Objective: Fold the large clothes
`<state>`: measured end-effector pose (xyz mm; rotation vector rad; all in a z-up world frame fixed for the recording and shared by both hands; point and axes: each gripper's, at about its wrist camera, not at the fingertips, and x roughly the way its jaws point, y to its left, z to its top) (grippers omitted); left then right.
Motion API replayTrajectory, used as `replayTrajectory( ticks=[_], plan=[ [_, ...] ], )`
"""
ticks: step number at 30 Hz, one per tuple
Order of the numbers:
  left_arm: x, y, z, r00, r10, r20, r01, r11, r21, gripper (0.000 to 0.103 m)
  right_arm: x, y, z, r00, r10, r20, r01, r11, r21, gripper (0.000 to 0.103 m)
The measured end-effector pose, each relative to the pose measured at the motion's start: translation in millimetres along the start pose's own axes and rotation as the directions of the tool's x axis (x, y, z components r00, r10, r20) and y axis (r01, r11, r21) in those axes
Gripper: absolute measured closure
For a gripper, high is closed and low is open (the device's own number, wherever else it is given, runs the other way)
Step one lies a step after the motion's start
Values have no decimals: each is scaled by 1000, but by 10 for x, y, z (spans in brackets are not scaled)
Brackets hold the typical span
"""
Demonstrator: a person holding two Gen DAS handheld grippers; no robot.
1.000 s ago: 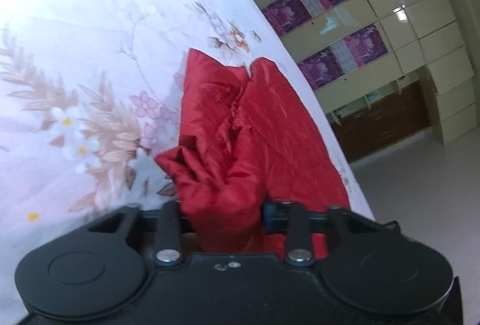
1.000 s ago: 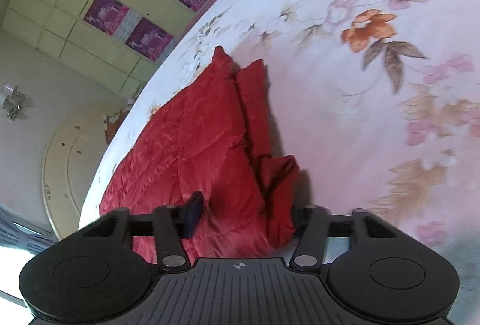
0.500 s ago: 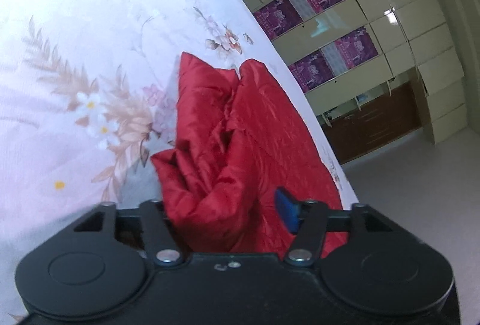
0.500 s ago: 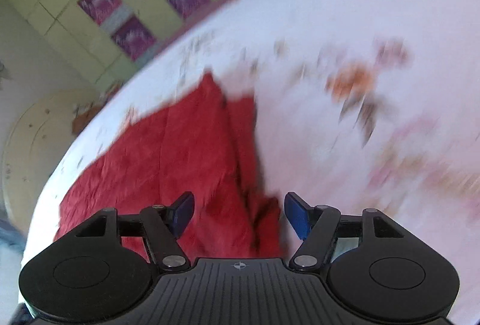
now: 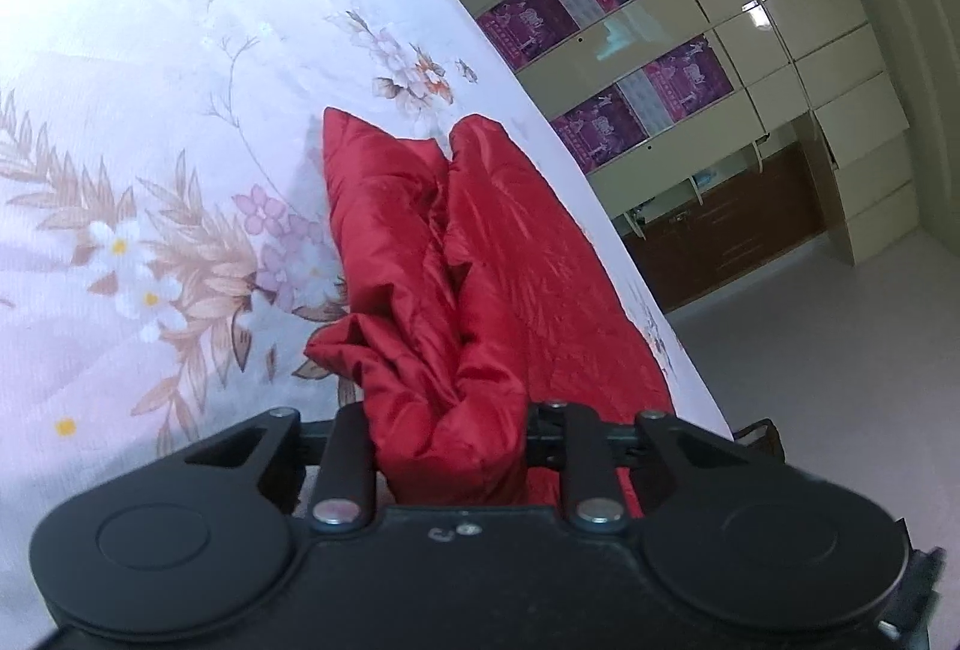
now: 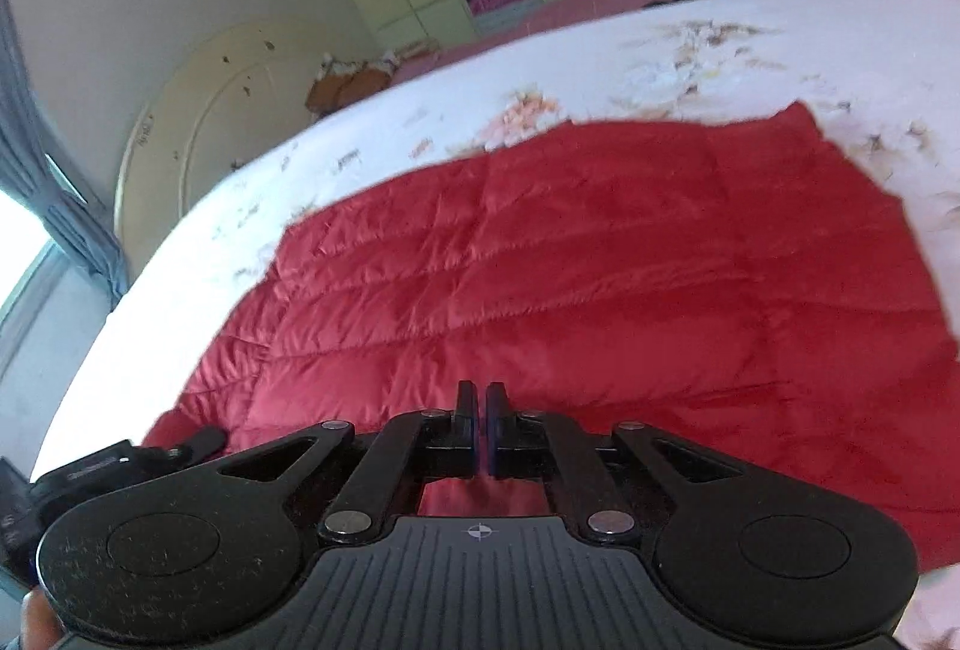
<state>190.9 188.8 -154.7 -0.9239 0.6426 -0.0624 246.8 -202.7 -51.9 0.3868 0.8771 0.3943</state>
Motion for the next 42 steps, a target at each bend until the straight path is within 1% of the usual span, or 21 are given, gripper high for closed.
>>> replayTrajectory(
  ticks=[3, 7, 9, 11, 13, 15, 16, 20, 23, 26, 28, 31, 32, 33, 35, 37, 38, 39, 40, 41, 42],
  plan=[
    [-16, -126, 10, 999, 34, 0, -34, 998, 54, 81, 159, -87, -49, 998, -18, -57, 18, 1000, 2, 101],
    [-50, -379, 20, 996, 86, 19, -88, 986, 142, 81, 293, -253, -137, 997, 5, -74, -2, 999, 44, 102],
    [-69, -528, 12, 993, 117, 32, -121, 973, 197, 81, 306, -287, -152, 997, 14, -81, -11, 999, 38, 102],
    [-81, -657, 5, 988, 147, 45, -154, 960, 233, 81, 224, -290, -103, 996, 19, -84, -15, 999, 48, 102],
    [-95, -803, -11, 983, 171, 62, -182, 945, 270, 81, 127, -306, -94, 995, 55, -79, -51, 997, 50, 102],
    [-123, -943, -46, 981, 175, 82, -192, 935, 300, 81, 197, -345, -147, 989, 68, -129, -62, 997, 48, 102],
    [-137, -1018, -68, 981, 173, 91, -193, 930, 312, 81, 247, -371, -177, 988, 71, -138, -65, 997, 51, 102],
    [-201, -1391, -187, 981, 144, 128, -184, 899, 397, 81, 356, -502, -181, 982, 114, -149, -100, 990, 98, 102],
    [-186, -1699, -317, 986, 103, 131, -153, 874, 461, 81, 384, -601, -175, 977, 146, -157, -127, 984, 121, 103],
    [-88, -2024, -502, 993, 60, 104, -106, 838, 535, 81, 398, -733, -192, 969, 191, -158, -164, 973, 165, 103],
    [11, -2221, -650, 997, 38, 69, -71, 812, 579, 81, 402, -814, -190, 963, 216, -160, -185, 964, 190, 103],
    [230, -2462, -907, 1000, 25, -14, -10, 777, 630, 81, 416, -901, -190, 956, 245, -164, -209, 956, 208, 103],
    [323, -2529, -1005, 998, 31, -48, 8, 763, 647, 81, 402, -935, -174, 952, 255, -169, -215, 951, 222, 103],
    [405, -2558, -1084, 996, 41, -82, 23, 753, 658, 81, 337, -984, -150, 955, 254, -154, -213, 946, 244, 103],
    [540, -2629, -1242, 990, 56, -127, 46, 732, 679, 80, 25, -1183, -120, 975, 219, -33, -200, 934, 295, 103],
    [701, -2655, -1398, 980, 79, -184, 70, 725, 686, 77, -290, -1525, -78, 989, 141, 34, -144, 925, 353, 103],
    [784, -2656, -1464, 972, 97, -212, 77, 723, 687, 71, -430, -1688, -64, 993, 102, 60, -118, 920, 374, 103],
    [865, -2654, -1565, 966, 115, -233, 80, 723, 686, 69, -567, -1849, -53, 994, 67, 83, -95, 913, 398, 103],
    [929, -2626, -1617, 960, 121, -251, 87, 724, 684, 63, -689, -1985, -42, 995, 27, 92, -63, 907, 415, 91],
    [980, -2613, -1664, 957, 124, -261, 93, 725, 682, 56, -797, -2086, -41, 994, 12, 107, -57, 904, 424, 55],
    [1015, -2598, -1708, 956, 120, -268, 100, 725, 681, 44, -924, -2158, -53, 989, 0, 146, -62, 902, 427, 38]
  ],
)
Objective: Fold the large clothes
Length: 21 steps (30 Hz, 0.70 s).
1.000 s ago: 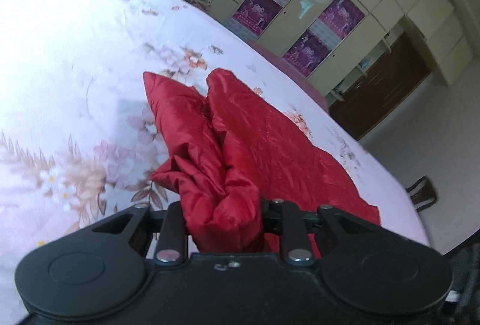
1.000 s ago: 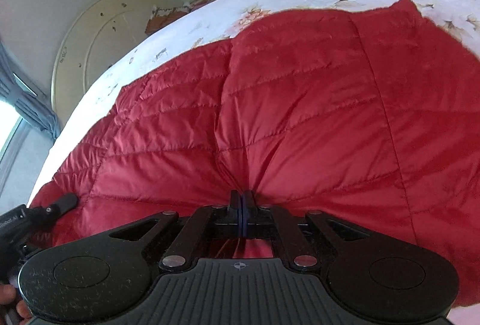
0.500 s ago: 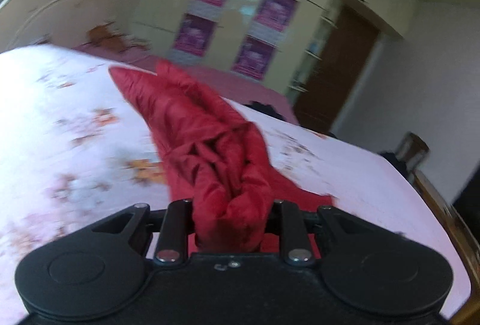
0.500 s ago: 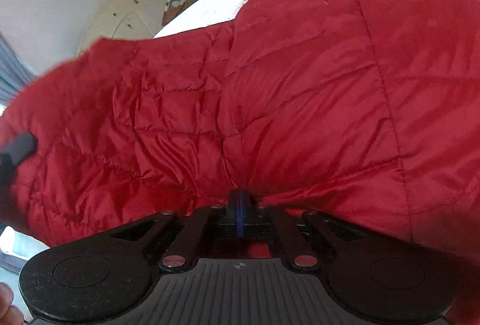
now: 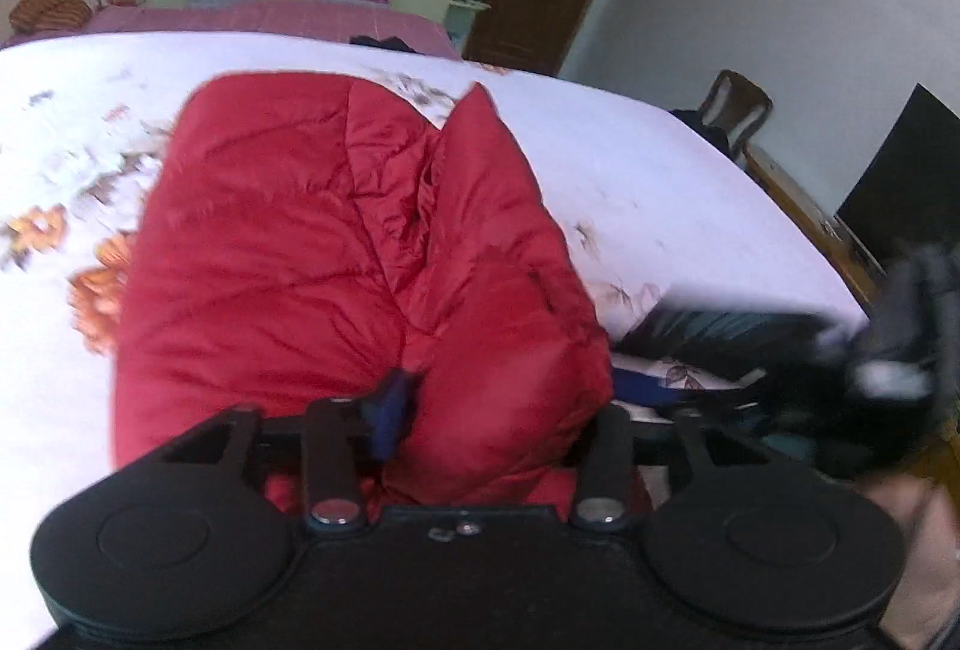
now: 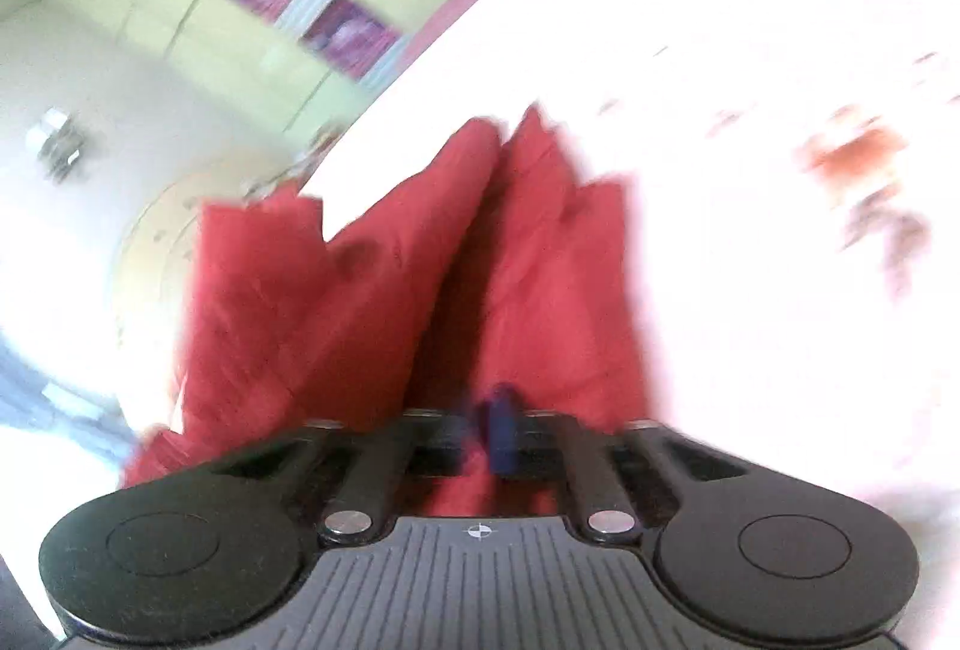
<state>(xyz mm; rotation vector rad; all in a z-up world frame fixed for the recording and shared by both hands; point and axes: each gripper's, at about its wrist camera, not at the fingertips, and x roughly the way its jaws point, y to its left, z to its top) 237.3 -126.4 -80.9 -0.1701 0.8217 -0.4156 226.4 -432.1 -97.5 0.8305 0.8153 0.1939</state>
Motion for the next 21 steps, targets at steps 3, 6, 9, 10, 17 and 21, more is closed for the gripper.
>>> replayTrajectory(
  ticks=[3, 6, 9, 10, 17, 21],
  plan=[
    [55, -105, -49, 998, -59, -13, 59, 998, 21, 15, -280, -69, 52, 998, -11, 68, 14, 999, -44, 27],
    [-84, -196, -49, 987, -158, -42, 159, 987, 20, 18, -338, -55, 54, 997, 8, 74, -6, 1000, -28, 27],
    [-399, -67, -17, 965, -263, -15, 262, 965, -32, 28, -346, -16, 116, 997, 31, 76, -29, 999, -19, 27],
    [-507, -28, -10, 959, -283, 16, 284, 958, -46, 37, -346, 3, 138, 996, 40, 78, -39, 999, -20, 27],
    [-751, 836, 72, 975, -65, 212, 117, 963, -243, 62, -214, 390, 357, 992, 113, 49, -108, 988, -109, 27],
    [-581, 1248, 118, 982, -3, 191, 68, 941, -331, 64, 95, 714, 428, 994, 110, -6, -108, 971, -211, 37]
  ],
)
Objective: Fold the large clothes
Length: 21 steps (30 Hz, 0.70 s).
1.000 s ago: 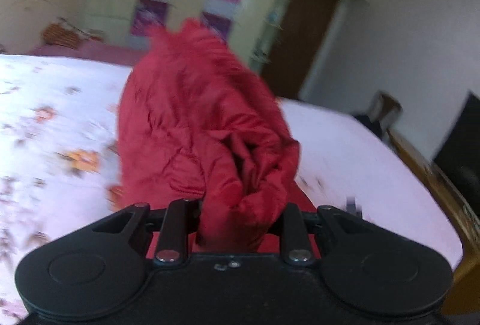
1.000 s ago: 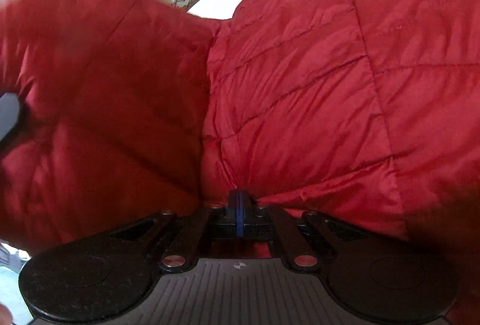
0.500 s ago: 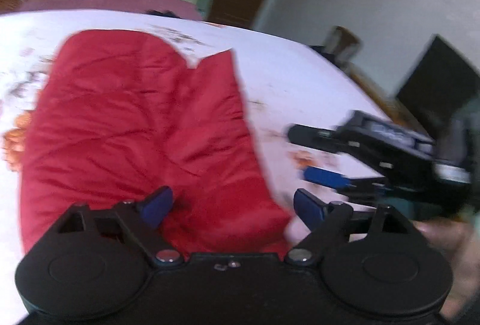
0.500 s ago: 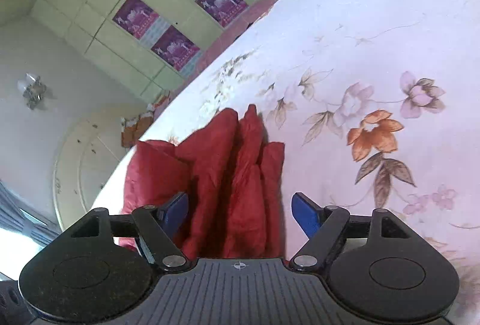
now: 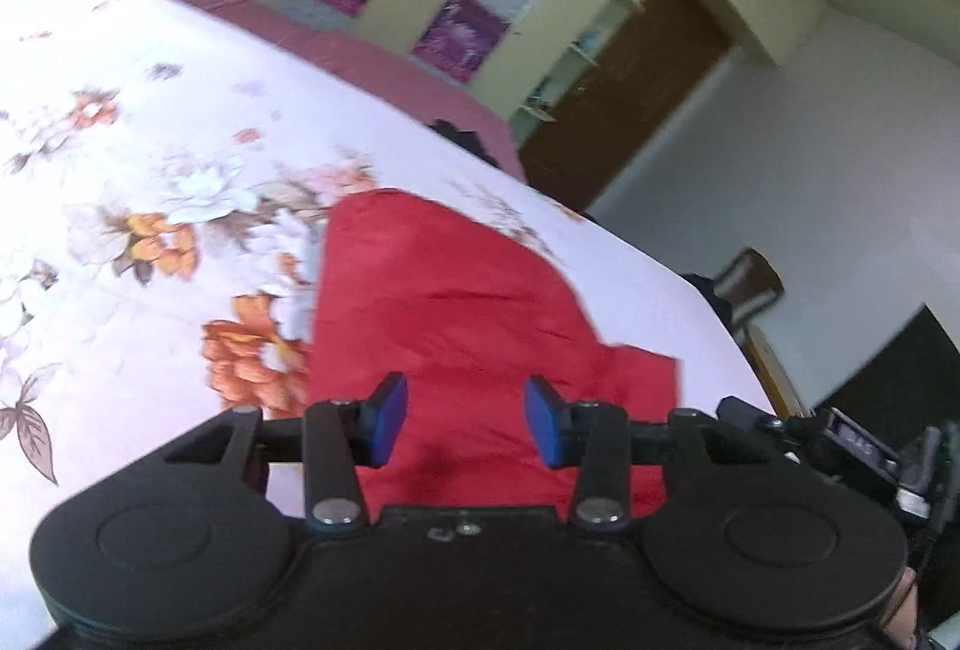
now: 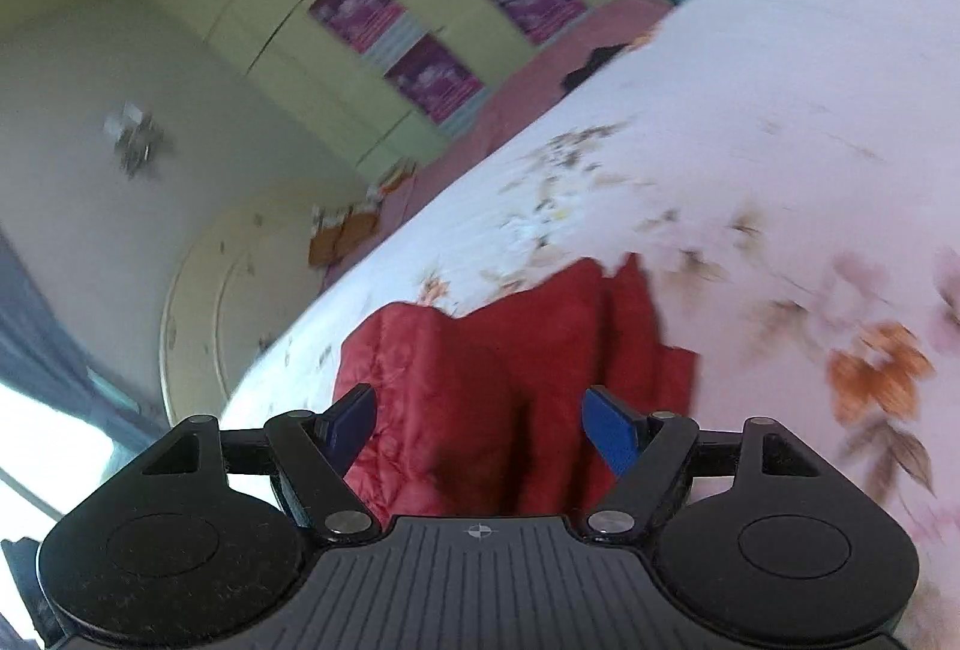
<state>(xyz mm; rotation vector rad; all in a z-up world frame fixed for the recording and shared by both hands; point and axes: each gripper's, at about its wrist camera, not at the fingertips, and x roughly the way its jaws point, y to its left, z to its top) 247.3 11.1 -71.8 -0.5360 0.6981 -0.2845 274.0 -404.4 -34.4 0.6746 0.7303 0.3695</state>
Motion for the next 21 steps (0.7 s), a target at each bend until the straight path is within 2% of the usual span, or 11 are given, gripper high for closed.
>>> replayTrajectory(
  ticks=[1, 4, 5, 7, 11, 16, 21],
  plan=[
    [62, 52, 10, 1000, 11, -9, -12, 1000, -3, 64, 97, 33, 12, 1000, -5, -25, 5, 1000, -16, 51],
    [331, 113, 63, 999, 16, -46, -17, 1000, -12, 68, 397, 73, 43, 996, -37, -81, 33, 998, -44, 59],
    [382, 132, 43, 998, 17, -63, -18, 1000, -13, 70, 406, 64, 27, 995, -45, -90, 41, 998, -55, 72],
    [386, 135, 43, 998, 2, -70, -2, 1000, 0, 70, 424, 54, -8, 993, -64, -99, 57, 996, -73, 88],
    [460, 40, 55, 996, -29, -84, 34, 998, 60, 70, 340, -68, -105, 993, -96, -73, 91, 993, -71, 90],
    [614, -102, 28, 993, -31, -111, 48, 986, 157, 70, 263, -302, -211, 986, -149, -71, 148, 989, -17, 90],
    [808, -221, -22, 985, -16, -172, 56, 972, 227, 69, 286, -529, -303, 982, -170, -80, 174, 984, 39, 90]
  ],
)
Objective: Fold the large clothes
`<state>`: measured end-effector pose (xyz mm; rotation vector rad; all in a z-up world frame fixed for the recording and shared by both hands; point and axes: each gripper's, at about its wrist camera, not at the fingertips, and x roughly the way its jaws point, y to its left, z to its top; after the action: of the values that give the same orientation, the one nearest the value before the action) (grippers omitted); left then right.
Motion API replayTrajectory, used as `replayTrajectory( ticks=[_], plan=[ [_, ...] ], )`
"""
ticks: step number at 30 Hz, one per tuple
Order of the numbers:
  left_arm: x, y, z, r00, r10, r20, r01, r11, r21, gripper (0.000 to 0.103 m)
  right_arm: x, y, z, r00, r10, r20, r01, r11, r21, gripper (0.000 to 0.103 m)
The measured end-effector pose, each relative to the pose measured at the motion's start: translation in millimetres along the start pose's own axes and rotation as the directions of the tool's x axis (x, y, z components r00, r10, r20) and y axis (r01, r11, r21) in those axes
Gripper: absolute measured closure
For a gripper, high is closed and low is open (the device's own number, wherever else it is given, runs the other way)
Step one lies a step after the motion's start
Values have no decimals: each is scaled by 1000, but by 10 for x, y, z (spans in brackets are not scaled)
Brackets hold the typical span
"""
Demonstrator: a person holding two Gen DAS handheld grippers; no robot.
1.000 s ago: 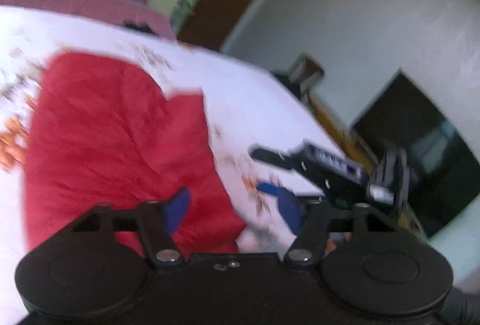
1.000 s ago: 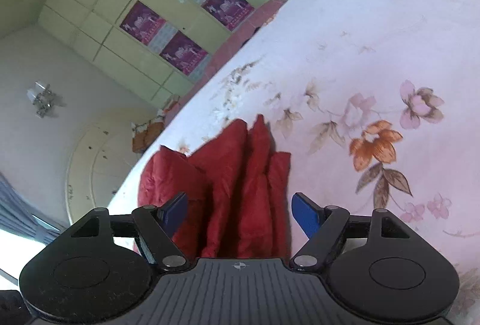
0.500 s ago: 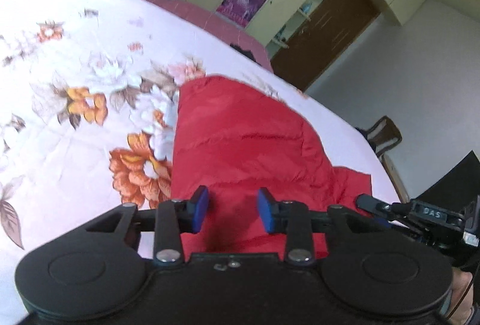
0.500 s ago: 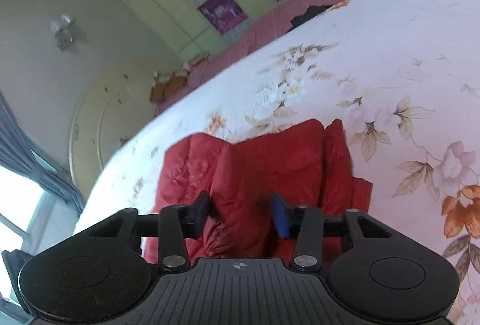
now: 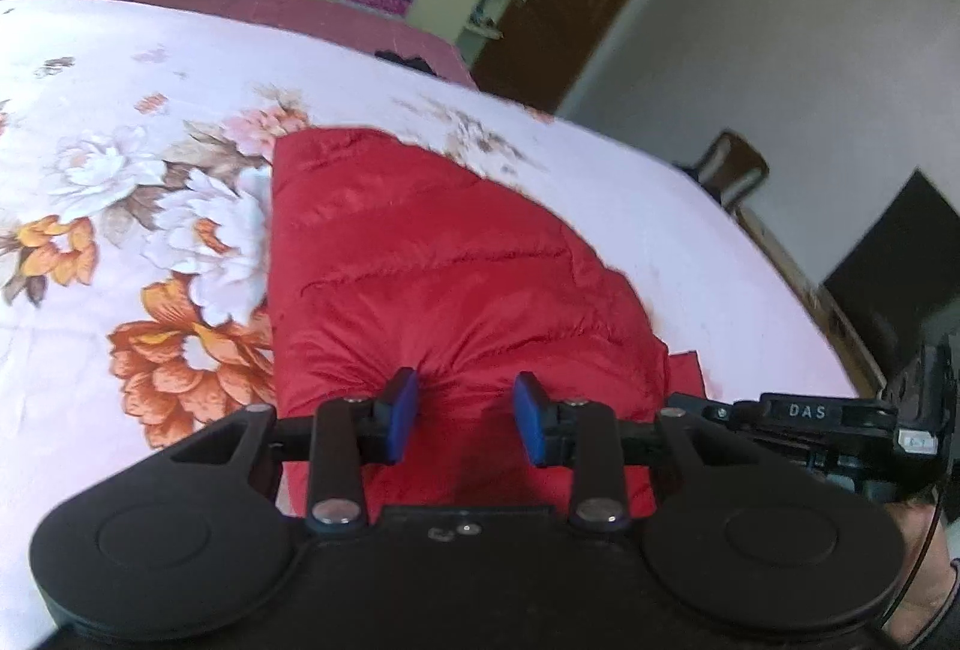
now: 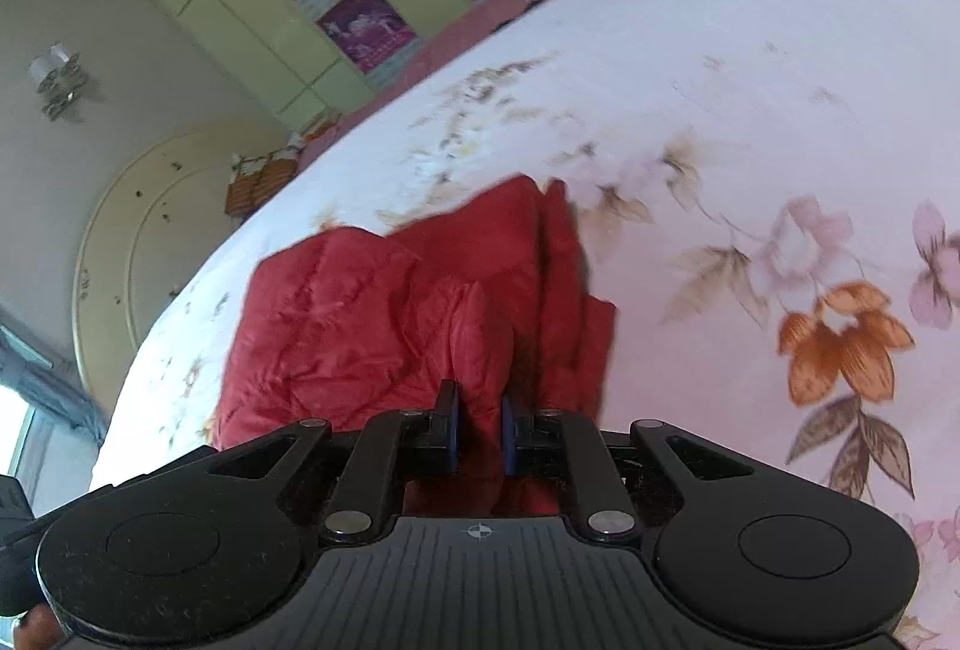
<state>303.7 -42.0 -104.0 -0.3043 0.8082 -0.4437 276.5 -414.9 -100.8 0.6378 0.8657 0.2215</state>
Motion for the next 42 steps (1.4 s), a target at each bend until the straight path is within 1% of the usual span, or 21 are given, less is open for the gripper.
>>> replayTrajectory(
  ticks=[3, 5, 7, 9, 10, 11, 12, 13, 15, 18, 20, 23, 26, 30, 36, 38, 39, 40, 42],
  plan=[
    [176, -22, -26, 999, 11, -43, -9, 999, 34, 69, 111, -157, -41, 1000, 11, -14, -10, 998, 58, 90],
    [250, -13, -38, 998, 14, -55, -12, 999, 33, 69, 154, -219, -53, 1000, 21, -15, -19, 996, 91, 91],
    [242, -6, 0, 998, 14, -67, -12, 1000, 28, 70, 126, -187, -11, 1000, 14, -26, -12, 997, 80, 90],
    [128, 22, 87, 998, -4, -60, 4, 1000, 0, 61, 7, -84, 56, 1000, -19, -17, 19, 999, 42, 89],
    [34, 52, 134, 999, -17, -28, 17, 1000, -12, 58, -92, -10, 100, 999, -41, 15, 41, 999, 15, 76],
    [-39, 78, 177, 1000, -19, 5, 19, 1000, -14, 49, -194, 70, 158, 997, -42, 61, 43, 999, -22, 54],
    [-87, 112, 238, 999, -11, 39, 11, 1000, -15, 49, -246, 148, 219, 995, -33, 89, 38, 998, -57, 50],
    [-85, 149, 300, 999, -4, 52, 5, 1000, -17, 49, -245, 235, 297, 995, -27, 94, 35, 995, -91, 50],
    [4, 213, 444, 999, 9, 48, -8, 1000, -26, 49, -145, 436, 457, 997, -14, 76, 26, 987, -157, 51],
    [251, 258, 647, 999, 13, 33, -12, 1000, -11, 49, 153, 662, 607, 1000, -22, 6, 23, 971, -240, 51],
    [446, 285, 745, 1000, 21, 6, -21, 1000, -7, 49, 389, 729, 655, 997, -72, -26, 61, 956, -287, 51],
    [696, 318, 806, 999, 23, -40, -23, 1000, -13, 49, 676, 590, 650, 987, -129, -94, 99, 957, -274, 51],
    [843, 304, 786, 996, 40, -78, -39, 999, 11, 48, 789, 380, 623, 983, -137, -125, 103, 964, -246, 51],
    [948, 227, 726, 992, 89, -94, -83, 994, 68, 48, 788, 239, 562, 986, -110, -124, 82, 973, -214, 51],
    [916, 179, 733, 987, 119, -107, -110, 990, 87, 48, 697, 301, 588, 983, -128, -130, 95, 968, -234, 51],
    [866, 160, 764, 983, 146, -115, -138, 987, 82, 49, 622, 380, 612, 986, -127, -110, 98, 965, -242, 51],
    [801, 121, 781, 982, 156, -110, -148, 986, 82, 49, 531, 418, 621, 989, -110, -93, 84, 965, -248, 51],
    [717, 77, 785, 983, 154, -97, -145, 985, 91, 49, 422, 460, 624, 993, -92, -78, 69, 964, -255, 51],
    [519, -12, 753, 990, 127, -62, -119, 986, 112, 49, 205, 542, 587, 996, -61, -65, 40, 957, -287, 51]
  ],
)
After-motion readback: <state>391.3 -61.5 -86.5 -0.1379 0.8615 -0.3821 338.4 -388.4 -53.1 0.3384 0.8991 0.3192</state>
